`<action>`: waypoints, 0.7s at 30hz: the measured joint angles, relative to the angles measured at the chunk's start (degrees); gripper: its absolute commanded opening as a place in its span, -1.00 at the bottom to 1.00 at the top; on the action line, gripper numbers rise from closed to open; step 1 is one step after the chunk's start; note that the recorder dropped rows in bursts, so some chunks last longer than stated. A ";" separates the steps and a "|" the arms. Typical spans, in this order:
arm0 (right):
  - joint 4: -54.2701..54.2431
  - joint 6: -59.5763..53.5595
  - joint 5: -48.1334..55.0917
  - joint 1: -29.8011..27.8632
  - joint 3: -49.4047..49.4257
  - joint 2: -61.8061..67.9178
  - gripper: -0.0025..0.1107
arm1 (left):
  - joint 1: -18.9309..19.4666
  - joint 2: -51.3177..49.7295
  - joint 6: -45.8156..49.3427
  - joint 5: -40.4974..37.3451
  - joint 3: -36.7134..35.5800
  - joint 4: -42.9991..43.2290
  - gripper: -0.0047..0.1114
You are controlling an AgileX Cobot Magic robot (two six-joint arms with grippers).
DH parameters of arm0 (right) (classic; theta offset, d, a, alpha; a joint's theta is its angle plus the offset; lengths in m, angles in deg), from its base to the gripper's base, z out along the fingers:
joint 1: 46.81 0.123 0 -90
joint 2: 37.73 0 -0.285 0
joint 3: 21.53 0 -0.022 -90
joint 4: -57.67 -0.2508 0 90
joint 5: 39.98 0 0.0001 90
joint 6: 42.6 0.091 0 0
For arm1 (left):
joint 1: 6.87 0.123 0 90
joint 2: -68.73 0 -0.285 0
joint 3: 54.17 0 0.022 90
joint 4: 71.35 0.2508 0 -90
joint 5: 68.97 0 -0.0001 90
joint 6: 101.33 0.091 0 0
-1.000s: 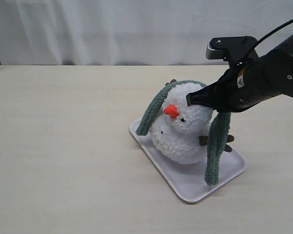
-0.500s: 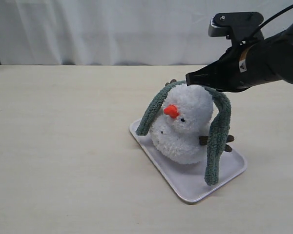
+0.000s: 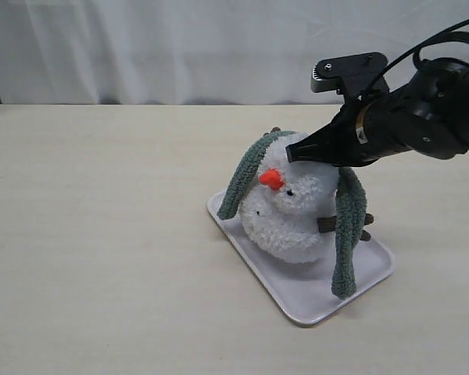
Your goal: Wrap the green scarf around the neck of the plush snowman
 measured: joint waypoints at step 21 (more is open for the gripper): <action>-25.03 -16.12 20.13 0.00 4.68 -21.36 -0.26 | 0.00 0.00 0.00 0.00 0.00 0.00 -0.92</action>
